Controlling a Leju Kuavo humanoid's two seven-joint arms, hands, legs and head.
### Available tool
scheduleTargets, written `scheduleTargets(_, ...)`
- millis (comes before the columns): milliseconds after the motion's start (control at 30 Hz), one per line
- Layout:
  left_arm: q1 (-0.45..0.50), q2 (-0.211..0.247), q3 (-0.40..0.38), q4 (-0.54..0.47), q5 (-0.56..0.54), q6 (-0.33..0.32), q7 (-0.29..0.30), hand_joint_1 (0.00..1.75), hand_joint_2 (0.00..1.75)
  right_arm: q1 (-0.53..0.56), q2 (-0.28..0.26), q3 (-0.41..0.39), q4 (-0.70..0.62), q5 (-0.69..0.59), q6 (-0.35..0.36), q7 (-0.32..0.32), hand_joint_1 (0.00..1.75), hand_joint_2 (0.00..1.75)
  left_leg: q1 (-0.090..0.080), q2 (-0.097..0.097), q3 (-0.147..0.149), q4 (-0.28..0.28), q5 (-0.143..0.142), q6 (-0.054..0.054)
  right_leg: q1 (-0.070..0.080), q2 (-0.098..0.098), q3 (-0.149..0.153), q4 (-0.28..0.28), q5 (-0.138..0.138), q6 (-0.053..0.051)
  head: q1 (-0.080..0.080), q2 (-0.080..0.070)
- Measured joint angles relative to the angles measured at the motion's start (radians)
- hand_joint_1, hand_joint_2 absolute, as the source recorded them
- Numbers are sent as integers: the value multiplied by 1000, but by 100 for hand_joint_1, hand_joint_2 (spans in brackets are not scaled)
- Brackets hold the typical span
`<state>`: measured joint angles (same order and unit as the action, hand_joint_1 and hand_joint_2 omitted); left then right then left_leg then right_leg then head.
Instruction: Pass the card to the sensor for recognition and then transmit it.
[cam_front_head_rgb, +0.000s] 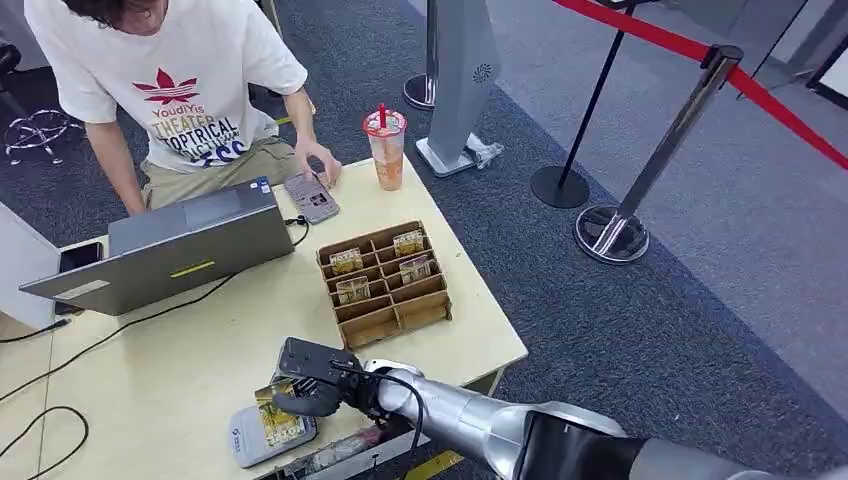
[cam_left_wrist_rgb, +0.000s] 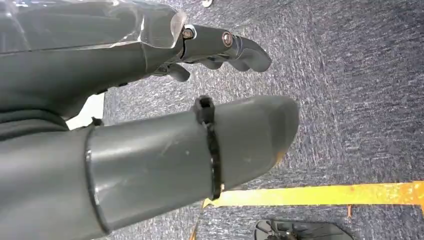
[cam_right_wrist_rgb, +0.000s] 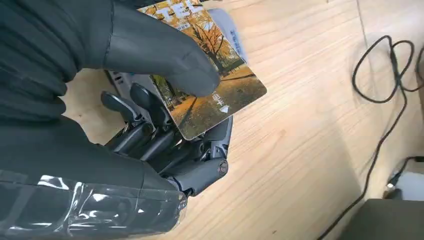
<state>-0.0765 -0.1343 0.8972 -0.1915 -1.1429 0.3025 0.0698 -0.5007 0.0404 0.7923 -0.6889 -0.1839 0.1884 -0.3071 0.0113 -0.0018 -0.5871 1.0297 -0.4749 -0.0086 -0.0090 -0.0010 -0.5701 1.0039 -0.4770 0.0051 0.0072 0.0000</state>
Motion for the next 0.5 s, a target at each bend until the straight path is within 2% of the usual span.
scheduleTargets(500, -1, 0, 0, 0, 2, 0, 0, 0, 0, 7, 14, -1, 129, -33, 37, 8, 175, 175, 0, 1, 2, 0, 0, 0, 0, 0, 1, 0, 0, 0, 0, 0)
